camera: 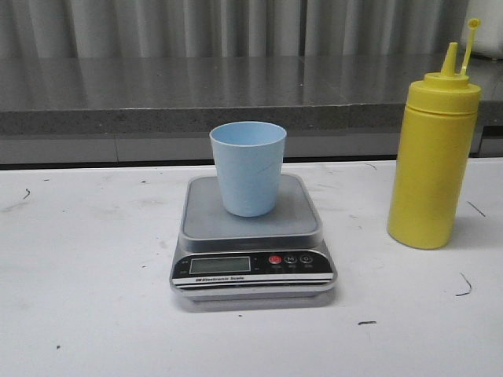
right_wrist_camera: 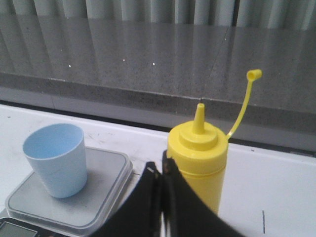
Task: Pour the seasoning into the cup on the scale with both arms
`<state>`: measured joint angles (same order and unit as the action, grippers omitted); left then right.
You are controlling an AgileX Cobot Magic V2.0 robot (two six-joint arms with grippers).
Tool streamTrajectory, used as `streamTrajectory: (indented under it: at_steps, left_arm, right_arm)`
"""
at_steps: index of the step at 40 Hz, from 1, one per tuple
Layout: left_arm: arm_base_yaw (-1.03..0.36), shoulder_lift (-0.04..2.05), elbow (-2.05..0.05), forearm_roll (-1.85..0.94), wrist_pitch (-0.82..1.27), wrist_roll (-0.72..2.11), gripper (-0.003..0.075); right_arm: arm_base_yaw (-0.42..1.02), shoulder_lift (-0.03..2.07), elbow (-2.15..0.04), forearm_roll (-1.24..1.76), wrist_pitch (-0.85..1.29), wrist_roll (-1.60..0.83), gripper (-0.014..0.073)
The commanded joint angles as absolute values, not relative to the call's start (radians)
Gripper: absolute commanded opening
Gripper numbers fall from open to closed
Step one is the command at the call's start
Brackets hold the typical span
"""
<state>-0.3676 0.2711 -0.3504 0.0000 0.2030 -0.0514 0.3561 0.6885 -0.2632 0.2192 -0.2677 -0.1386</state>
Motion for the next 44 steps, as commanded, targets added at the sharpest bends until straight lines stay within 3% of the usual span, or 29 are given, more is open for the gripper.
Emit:
streamTrajectory:
  at_steps: [1,18,44]
  left_arm:
    - [-0.369,0.277,-0.380,-0.011,0.114,-0.061,-0.0020]
    - [-0.369,0.277,-0.380,-0.011,0.114,-0.061,-0.0020]
    - [-0.369,0.277,-0.380,-0.011,0.114,-0.061,-0.0020]
  right_arm:
    - [0.334,0.603,-0.299,0.217,-0.244,-0.173,-0.0060]
    - [0.312,0.349,-0.299,0.216,-0.024,-0.191,-0.0060]
    - [0.312,0.341,-0.297,0.216,-0.032,-0.191,-0.0060]
